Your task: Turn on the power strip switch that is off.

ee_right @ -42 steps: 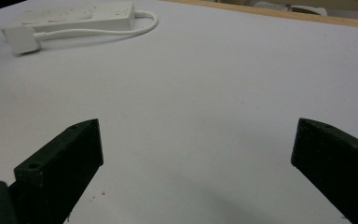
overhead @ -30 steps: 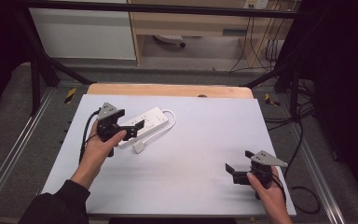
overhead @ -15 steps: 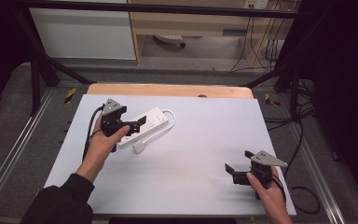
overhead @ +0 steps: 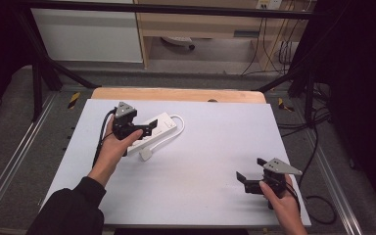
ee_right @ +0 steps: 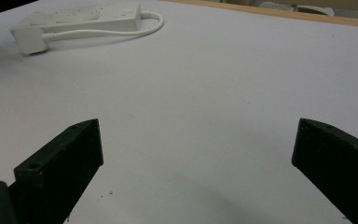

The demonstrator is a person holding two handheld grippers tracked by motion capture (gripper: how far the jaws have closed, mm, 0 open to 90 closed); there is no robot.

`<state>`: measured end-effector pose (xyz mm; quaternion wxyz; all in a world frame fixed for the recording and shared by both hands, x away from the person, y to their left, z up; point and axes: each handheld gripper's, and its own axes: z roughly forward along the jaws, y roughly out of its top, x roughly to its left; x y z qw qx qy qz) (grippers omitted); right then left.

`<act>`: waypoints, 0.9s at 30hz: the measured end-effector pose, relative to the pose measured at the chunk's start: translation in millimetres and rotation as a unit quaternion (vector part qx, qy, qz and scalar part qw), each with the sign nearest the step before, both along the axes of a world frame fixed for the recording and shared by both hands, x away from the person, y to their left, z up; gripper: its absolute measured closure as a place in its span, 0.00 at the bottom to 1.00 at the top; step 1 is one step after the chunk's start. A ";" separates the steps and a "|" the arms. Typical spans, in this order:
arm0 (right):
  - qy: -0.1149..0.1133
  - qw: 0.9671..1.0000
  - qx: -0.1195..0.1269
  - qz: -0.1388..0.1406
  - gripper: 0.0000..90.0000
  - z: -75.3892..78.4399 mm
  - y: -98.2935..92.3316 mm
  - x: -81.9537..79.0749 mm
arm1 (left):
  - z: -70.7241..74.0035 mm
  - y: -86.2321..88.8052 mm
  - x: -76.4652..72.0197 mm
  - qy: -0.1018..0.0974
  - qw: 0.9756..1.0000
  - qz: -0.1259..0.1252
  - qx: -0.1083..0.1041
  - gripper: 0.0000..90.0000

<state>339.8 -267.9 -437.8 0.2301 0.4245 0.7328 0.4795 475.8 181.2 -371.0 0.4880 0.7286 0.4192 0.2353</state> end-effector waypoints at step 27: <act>0.000 1.000 0.003 0.004 0.03 0.0 -1.0 0.2 | -24.8 -33.6 26.3 0.016 0.999 -0.006 0.039 0.10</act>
